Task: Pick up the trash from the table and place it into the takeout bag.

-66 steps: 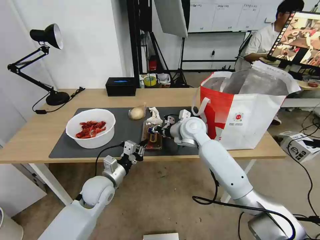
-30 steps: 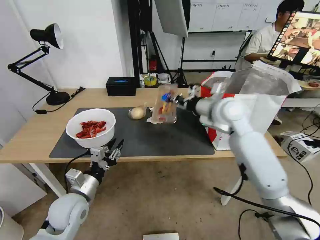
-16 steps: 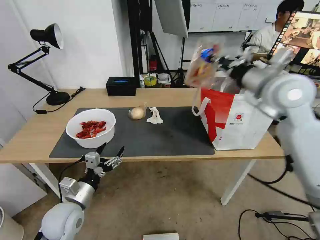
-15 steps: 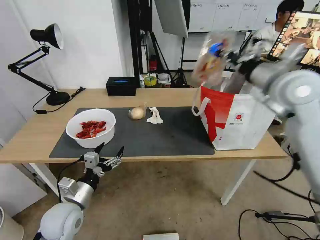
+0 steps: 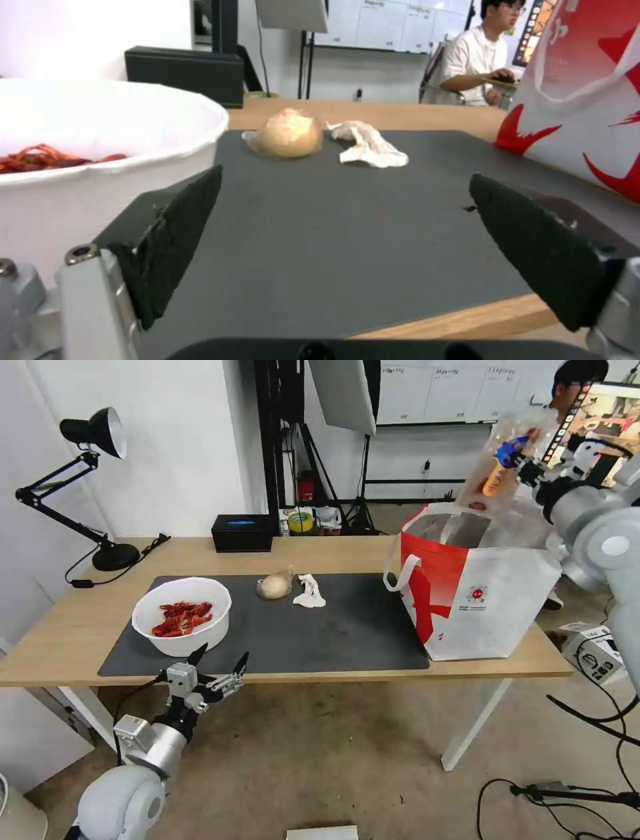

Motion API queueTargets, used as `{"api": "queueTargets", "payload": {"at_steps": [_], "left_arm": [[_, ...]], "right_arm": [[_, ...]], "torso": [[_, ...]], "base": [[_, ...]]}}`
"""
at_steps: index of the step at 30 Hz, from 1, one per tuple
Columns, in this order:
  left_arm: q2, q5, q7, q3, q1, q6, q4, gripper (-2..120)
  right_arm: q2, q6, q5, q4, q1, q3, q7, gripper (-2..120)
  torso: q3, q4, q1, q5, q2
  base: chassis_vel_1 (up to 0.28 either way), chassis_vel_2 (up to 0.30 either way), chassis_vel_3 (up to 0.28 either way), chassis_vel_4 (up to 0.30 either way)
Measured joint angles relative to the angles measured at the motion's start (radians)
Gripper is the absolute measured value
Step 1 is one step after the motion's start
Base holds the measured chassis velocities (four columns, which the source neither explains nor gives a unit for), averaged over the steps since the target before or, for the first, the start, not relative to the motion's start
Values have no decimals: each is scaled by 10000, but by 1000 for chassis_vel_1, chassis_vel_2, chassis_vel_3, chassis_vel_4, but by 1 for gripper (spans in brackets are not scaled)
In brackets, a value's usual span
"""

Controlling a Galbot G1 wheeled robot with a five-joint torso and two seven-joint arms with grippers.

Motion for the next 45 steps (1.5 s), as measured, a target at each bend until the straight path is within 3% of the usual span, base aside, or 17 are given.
{"api": "queueTargets", "payload": {"at_steps": [18,27,45], "left_arm": [[281,-151,93,272,-163,13,10,100],[347,-235,97,335,-242,49,21,100],[492,-460,2,589,-549,114,205,100]], "right_arm": [[-123,-34,15,944,-2087,1116,-78,0],[-127,-77,239,976,-2309,1322,-9,0],[-119,-305,491,931,-2406,1445,35,61]], "torso": [[0,-1,-1,0,0],[0,-1,-1,-1,0],[0,-1,-1,0,1]], "base": [[0,0,0,0],[0,0,0,0],[0,0,0,0]]}}
